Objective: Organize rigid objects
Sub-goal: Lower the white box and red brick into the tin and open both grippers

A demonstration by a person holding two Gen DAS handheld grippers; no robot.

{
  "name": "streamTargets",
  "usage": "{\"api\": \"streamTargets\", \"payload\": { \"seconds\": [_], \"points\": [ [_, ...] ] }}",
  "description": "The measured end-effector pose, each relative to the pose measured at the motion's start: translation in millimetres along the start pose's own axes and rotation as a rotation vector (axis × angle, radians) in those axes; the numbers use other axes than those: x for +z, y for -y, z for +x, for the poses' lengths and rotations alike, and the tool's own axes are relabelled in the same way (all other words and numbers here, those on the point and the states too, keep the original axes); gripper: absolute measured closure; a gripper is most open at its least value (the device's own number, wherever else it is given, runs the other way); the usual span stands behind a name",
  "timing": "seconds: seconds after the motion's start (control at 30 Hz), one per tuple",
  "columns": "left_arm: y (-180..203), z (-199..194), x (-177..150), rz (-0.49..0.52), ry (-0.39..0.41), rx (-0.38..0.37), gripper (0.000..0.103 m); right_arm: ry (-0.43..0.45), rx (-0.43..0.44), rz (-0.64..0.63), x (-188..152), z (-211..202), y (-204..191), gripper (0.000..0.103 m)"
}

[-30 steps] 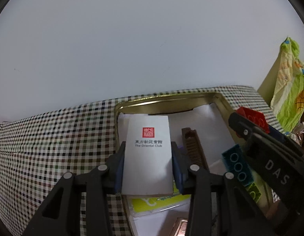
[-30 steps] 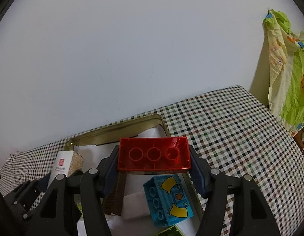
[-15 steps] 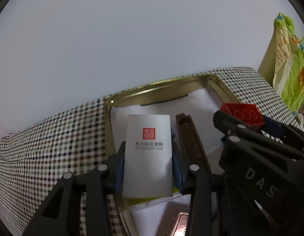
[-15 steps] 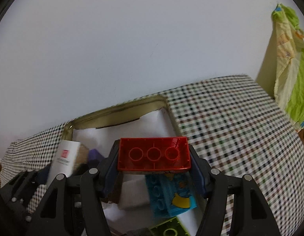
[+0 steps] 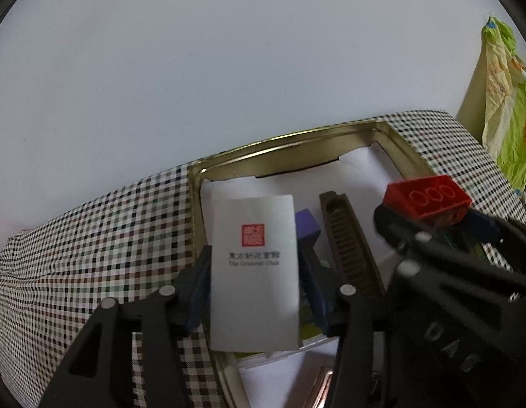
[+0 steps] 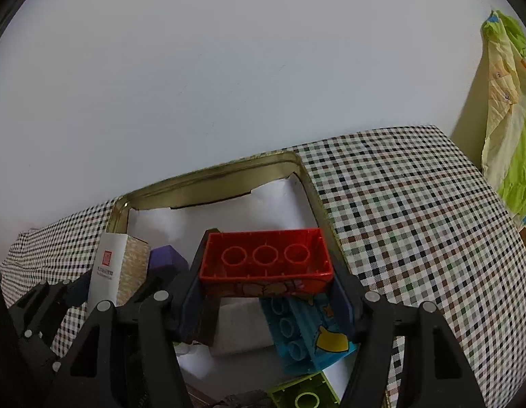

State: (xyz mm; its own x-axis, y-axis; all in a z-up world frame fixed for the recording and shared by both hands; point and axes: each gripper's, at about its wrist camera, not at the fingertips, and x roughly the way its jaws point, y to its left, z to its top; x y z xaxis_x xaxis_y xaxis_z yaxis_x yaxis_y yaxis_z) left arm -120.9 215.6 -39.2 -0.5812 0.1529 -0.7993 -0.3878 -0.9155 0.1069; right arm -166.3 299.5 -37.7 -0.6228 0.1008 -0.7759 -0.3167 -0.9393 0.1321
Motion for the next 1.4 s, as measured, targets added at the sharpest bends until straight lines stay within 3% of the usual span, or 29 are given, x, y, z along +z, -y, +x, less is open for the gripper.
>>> {"api": "streamTargets", "payload": {
  "seconds": [0.03, 0.1, 0.2, 0.5, 0.9, 1.4],
  "points": [
    [0, 0, 0, 0.001, -0.001, -0.005, 0.049, -0.008, -0.014, -0.011, -1, 1, -2, 0.035],
    [2, 1, 1, 0.018, -0.011, -0.047, 0.032, -0.015, -0.033, -0.027, -1, 3, -5, 0.034],
    [10, 2, 1, 0.058, -0.031, -0.070, 0.020, -0.040, -0.043, -0.037, -2, 7, -7, 0.024],
    [6, -1, 3, -0.031, -0.049, -0.174, 0.005, 0.001, 0.002, 0.033, -1, 0, 6, 0.022],
    [4, -5, 3, -0.100, -0.041, -0.192, 0.004, 0.061, 0.033, 0.094, -2, -17, 14, 0.022],
    [13, -14, -5, -0.033, -0.020, -0.116, 0.001, 0.108, 0.034, 0.118, -7, -30, 24, 0.022]
  ]
}}
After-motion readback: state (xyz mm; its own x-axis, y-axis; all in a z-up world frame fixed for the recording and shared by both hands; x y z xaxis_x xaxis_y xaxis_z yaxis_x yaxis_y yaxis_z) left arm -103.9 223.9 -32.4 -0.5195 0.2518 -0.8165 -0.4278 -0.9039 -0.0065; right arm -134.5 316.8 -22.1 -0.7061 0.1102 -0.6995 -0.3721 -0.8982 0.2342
